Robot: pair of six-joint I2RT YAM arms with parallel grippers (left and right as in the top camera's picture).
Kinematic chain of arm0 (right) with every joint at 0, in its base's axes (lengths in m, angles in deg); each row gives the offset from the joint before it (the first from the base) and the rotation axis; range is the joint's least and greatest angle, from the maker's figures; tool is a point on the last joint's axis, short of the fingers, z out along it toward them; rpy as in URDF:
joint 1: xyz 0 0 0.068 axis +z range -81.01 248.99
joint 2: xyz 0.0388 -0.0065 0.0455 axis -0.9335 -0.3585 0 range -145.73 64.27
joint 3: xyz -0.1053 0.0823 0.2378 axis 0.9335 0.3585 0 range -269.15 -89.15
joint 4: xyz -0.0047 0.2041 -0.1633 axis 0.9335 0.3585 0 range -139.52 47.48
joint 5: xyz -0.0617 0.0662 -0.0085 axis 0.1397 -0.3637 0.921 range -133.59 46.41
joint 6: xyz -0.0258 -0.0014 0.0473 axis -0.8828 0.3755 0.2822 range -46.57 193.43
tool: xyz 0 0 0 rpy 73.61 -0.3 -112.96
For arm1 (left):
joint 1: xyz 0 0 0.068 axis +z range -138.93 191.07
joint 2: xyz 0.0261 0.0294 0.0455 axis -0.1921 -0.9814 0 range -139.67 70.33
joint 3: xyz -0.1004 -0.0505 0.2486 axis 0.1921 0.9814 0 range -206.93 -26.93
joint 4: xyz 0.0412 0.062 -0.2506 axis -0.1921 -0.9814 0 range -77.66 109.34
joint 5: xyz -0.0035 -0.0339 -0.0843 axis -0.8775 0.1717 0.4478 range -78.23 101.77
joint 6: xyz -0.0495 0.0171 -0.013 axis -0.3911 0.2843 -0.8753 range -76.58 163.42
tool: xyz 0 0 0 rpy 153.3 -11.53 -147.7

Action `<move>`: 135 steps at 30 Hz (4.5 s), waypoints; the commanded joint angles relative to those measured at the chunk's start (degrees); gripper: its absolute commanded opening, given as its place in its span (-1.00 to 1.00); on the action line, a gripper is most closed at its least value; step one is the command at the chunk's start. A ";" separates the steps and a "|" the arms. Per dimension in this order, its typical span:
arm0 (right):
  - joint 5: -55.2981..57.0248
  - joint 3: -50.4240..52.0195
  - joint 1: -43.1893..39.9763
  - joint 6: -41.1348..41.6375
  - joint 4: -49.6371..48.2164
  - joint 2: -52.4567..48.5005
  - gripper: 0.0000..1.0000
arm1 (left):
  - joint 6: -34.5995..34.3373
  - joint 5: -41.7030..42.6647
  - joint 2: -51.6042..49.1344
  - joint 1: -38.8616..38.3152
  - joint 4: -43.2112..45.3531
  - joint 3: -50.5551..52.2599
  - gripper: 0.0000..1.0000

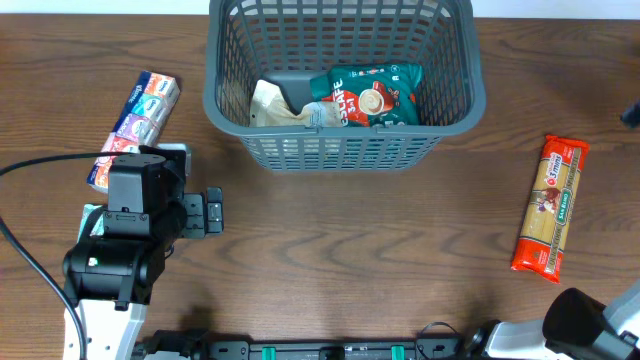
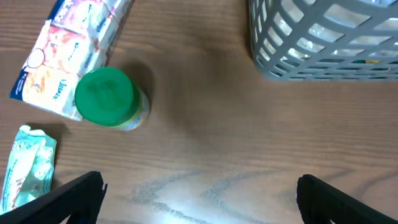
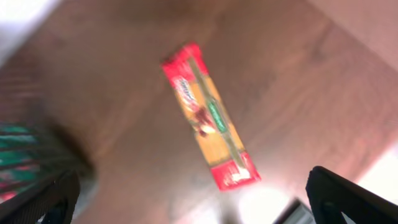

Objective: Pack container
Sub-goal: 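Move the right gripper to the spaghetti package and grasp it, then lift the spaghetti package and lay it into the basket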

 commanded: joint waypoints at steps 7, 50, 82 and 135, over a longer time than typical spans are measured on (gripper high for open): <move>-0.61 26.43 -3.48 -8.02 -13.29 -0.50 0.98 | -0.46 -0.70 0.09 -0.09 0.96 -1.20 0.97; -6.51 77.77 -3.43 -20.55 -76.41 -7.76 0.99 | -0.48 -0.70 0.11 -0.09 0.92 -1.20 0.97; -15.65 48.33 10.29 -16.28 -53.44 2.80 -0.98 | -0.48 -0.68 0.11 -0.09 0.90 -1.20 0.97; -24.46 -0.42 54.60 -72.04 -29.55 -34.14 -0.52 | -0.48 -0.68 0.09 -0.09 0.31 -1.20 0.97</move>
